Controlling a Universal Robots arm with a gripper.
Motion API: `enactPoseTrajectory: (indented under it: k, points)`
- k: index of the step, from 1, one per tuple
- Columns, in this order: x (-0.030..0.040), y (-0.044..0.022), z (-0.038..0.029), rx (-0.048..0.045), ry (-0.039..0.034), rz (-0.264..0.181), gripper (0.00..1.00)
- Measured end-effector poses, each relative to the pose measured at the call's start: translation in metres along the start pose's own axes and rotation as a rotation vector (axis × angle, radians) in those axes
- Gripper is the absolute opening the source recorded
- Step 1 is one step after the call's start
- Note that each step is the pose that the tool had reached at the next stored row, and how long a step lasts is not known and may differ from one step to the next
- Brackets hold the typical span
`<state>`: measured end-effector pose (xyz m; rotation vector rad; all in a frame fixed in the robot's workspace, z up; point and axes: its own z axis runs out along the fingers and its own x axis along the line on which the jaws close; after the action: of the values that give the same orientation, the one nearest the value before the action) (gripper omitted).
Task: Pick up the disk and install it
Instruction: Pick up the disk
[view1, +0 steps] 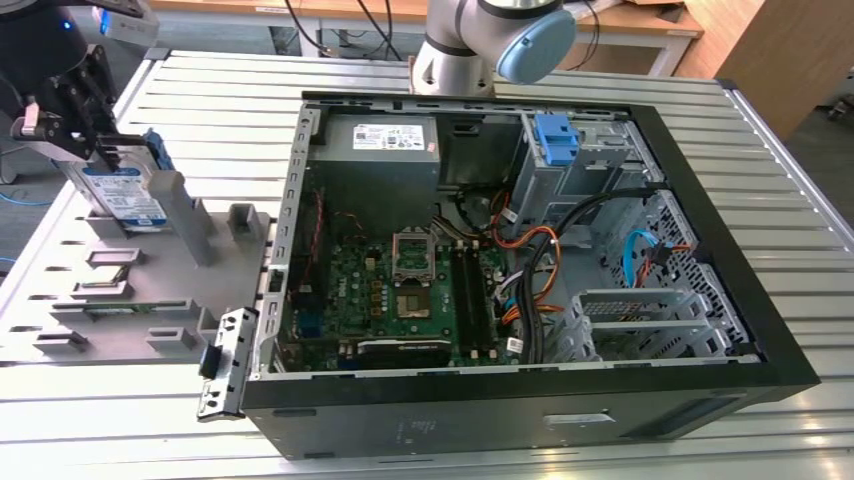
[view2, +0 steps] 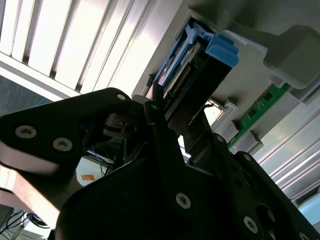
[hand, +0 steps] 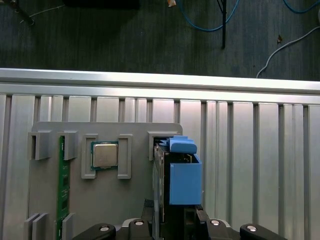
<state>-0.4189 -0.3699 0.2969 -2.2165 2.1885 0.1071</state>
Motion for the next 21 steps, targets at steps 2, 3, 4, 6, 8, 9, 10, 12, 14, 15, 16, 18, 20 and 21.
enactPoseTrajectory:
  k: [2,3,4,6,8,9,10,12,14,15,16,18,20,21]
  points:
    - [0.0000,0.0000,-0.0001,-0.0002,0.0001,0.000,0.42]
    - [0.0000,0.0000,-0.0001,-0.0002,0.0001,0.000,0.42]
    - [0.0000,0.0000,-0.0001,-0.0003,0.0001,0.000,0.42]
    - [0.0000,0.0000,-0.0001,-0.0001,0.0000,0.003,0.42]
    - [0.0000,0.0000,0.0000,0.0004,-0.0002,0.010,0.42]
    - [0.0000,0.0000,0.0000,0.0005,-0.0003,0.010,0.42]
    - [0.0000,0.0000,0.0000,0.0005,-0.0003,0.010,0.42]
    - [0.0000,0.0000,-0.0001,0.0005,-0.0002,0.010,0.42]
    - [0.0000,0.0001,-0.0008,0.0003,-0.0002,0.010,0.42]
    - [-0.0001,0.0001,-0.0013,0.0004,-0.0002,0.010,0.42]
    - [-0.0001,0.0001,-0.0017,0.0006,-0.0003,0.011,0.42]
    - [-0.0001,0.0001,-0.0018,0.0008,-0.0004,0.010,0.42]
    - [-0.0001,0.0001,-0.0019,0.0006,-0.0004,0.010,0.42]
    - [-0.0002,0.0001,-0.0020,0.0005,-0.0004,0.011,0.42]
